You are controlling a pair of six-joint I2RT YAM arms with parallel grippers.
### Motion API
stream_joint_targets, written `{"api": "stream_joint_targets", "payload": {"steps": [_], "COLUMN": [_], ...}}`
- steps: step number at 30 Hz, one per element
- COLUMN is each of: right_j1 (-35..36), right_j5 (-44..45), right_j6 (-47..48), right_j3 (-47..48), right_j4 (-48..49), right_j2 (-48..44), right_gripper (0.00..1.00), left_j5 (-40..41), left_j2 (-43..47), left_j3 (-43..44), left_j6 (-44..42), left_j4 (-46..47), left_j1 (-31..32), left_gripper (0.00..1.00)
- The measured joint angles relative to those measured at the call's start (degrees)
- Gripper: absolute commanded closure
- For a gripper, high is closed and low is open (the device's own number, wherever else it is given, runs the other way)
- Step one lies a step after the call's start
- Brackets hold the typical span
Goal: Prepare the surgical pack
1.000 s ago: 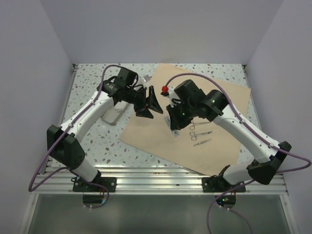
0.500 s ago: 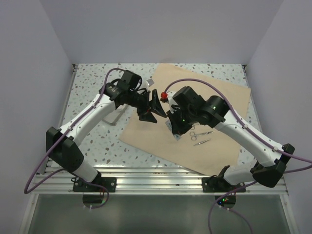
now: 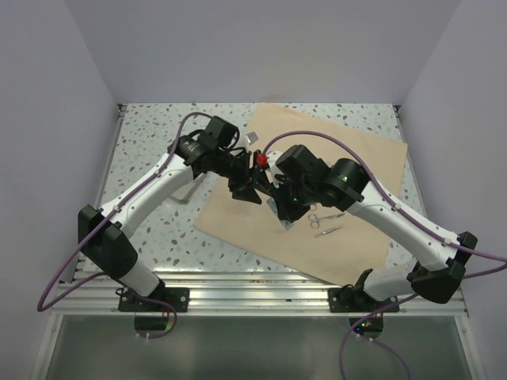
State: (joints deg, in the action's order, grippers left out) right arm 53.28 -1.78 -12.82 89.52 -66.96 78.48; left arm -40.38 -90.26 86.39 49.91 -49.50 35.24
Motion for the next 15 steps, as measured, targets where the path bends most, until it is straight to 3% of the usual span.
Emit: {"api": "stream_joint_targets", "payload": {"steps": [9, 11, 14, 15], "right_j1": [0.4, 0.7, 1.2, 1.4], "right_j5": [1.2, 1.3, 1.4, 1.4], "right_j6": [0.0, 0.0, 0.0, -0.1], "right_j3": [0.5, 0.5, 0.6, 0.7], "right_j4": [-0.1, -0.1, -0.2, -0.2], "right_j2": [0.0, 0.0, 0.0, 0.0], "right_gripper": [1.00, 1.00, 0.98, 0.93], "left_j5": [0.0, -0.1, -0.7, -0.9], "left_j2": [-1.6, -1.6, -1.6, -1.6], "left_j3": [0.4, 0.4, 0.4, 0.4], "left_j6": [0.0, 0.1, 0.3, 0.5], "left_j4": [-1.1, -1.1, -0.9, -0.8], "left_j1": [2.2, 2.3, 2.4, 2.4], "left_gripper": [0.64, 0.74, 1.00, 1.00]}}
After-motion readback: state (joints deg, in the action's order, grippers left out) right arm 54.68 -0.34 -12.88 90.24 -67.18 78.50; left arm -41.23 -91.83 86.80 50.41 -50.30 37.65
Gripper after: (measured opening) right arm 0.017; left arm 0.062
